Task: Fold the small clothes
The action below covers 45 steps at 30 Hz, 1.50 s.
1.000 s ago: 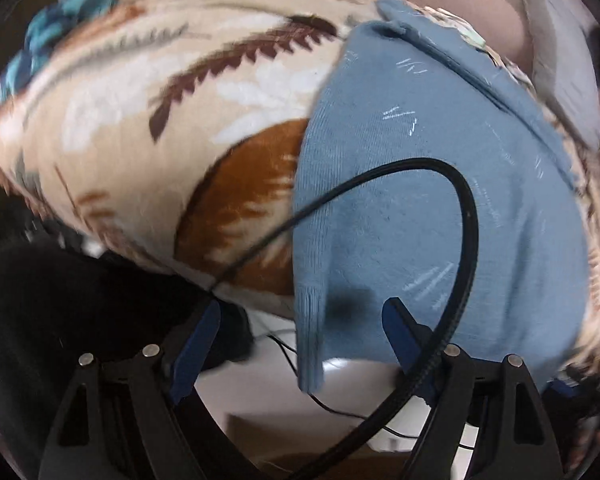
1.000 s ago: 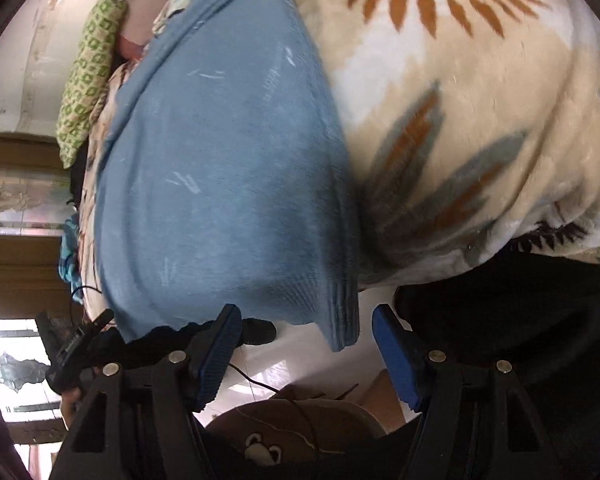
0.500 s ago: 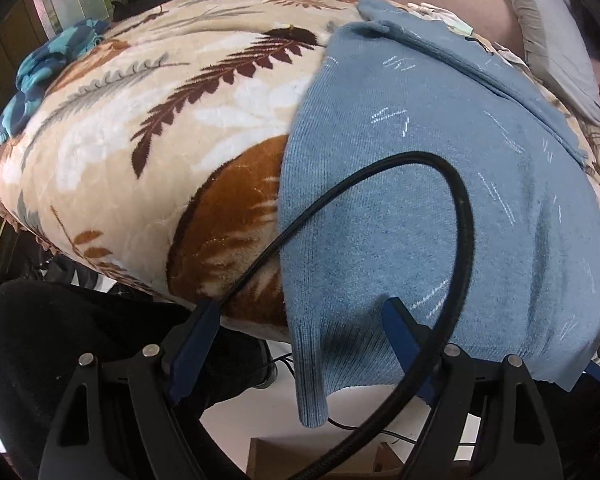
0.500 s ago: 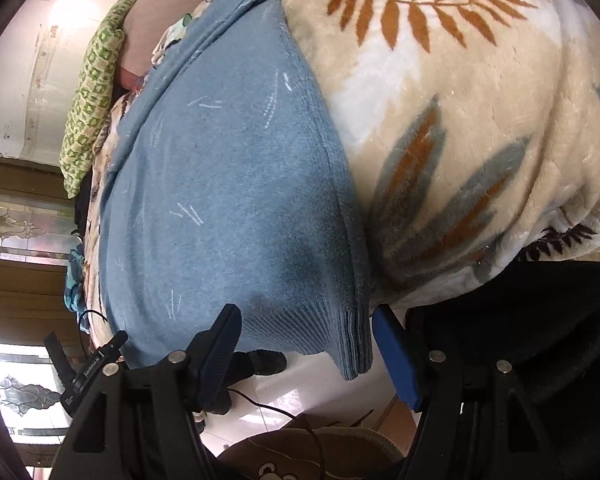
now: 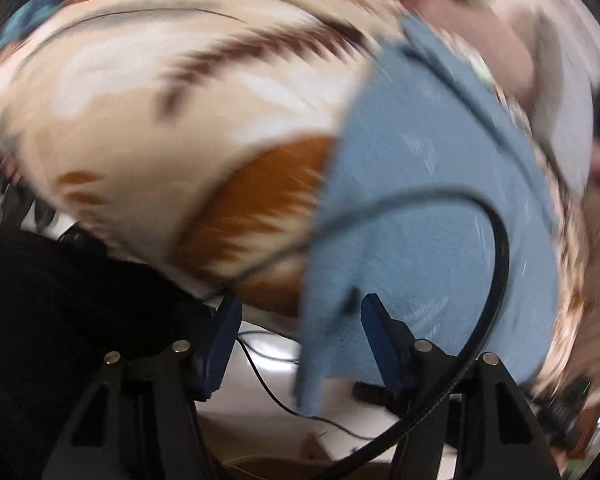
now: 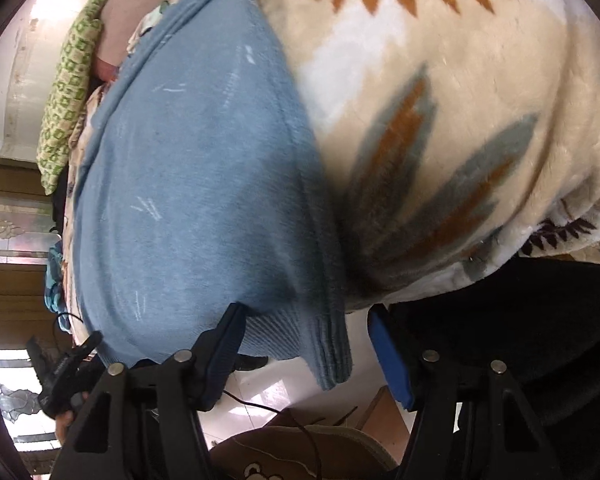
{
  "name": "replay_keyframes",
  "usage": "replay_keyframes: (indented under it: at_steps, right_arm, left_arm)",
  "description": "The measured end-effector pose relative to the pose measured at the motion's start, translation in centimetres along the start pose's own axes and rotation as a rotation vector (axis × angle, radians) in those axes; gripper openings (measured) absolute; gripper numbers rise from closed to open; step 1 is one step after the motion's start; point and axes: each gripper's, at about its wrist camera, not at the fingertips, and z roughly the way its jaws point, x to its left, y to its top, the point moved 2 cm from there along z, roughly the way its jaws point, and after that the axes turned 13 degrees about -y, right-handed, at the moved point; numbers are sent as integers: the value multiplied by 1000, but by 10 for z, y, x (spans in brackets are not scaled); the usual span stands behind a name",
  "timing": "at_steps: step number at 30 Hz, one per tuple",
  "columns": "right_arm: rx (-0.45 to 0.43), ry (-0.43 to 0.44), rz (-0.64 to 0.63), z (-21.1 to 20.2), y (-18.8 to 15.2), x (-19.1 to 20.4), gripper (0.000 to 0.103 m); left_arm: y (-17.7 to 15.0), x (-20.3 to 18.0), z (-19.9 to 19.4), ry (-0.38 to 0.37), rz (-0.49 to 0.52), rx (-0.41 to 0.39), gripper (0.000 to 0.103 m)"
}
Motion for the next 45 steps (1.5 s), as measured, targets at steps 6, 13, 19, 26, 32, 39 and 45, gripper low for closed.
replay_keyframes:
  at_steps: [6,13,19,26,32,39,45]
  right_arm:
    - [-15,11,-11,-4,1,1,67]
    - [-23,31,14,-10,1,-4,67]
    - [4,44,-4,-5,2,-1,41]
    - [13,87,-84,-15,-15,25,7]
    - [-74,364,-66,-71,-11,42,7]
    - [-229,566,-68,-141,22,68,7]
    - [-346,659,-72,-187,76,86,7]
  left_arm:
    - [-6,-2,15,-47,-1,114,63]
    - [-16,-10,37,-124,-59,244,51]
    - [-8,-2,43,-175,-109,270,14]
    - [0,-12,-3,-303,-44,236,6]
    - [24,-64,-58,-480,128,127,6]
    - [81,-111,-103,-572,221,-10,6]
    - [139,-142,-107,-593,206,-113,6]
